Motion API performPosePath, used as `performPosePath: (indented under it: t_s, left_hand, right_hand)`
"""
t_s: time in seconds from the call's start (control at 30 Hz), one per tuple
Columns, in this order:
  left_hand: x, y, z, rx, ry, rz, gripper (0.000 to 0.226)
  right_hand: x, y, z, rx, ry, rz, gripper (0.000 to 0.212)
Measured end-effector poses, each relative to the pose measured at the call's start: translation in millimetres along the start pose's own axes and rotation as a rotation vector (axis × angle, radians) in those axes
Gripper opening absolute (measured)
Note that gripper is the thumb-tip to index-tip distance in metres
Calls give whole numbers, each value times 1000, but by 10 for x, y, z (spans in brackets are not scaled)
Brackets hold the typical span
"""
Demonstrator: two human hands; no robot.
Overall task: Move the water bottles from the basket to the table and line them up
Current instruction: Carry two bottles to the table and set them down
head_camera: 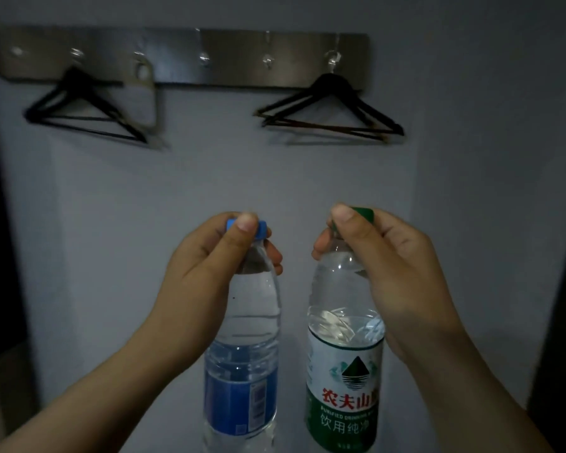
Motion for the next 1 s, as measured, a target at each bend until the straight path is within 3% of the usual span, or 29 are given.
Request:
performPosePath:
  t_s: [0.6, 1.0]
  left_hand:
    - [3502, 336, -879, 18, 347, 245, 30]
    - [5169, 369, -1265, 71, 562, 439, 35]
  right_hand:
    - [-3633, -140, -537, 4, -320, 319, 30]
    - [-5487, -57, -752, 1, -510, 505, 30]
Point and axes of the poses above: each hand's wrist, its own z-axis towards the middle knuckle, its own x-axis out of the back of the hand, y = z × x, the point moved 4 cm from there along z, towards the middle knuckle, and after that the axes turned 5 degrees about z, right-handed, at the moved point
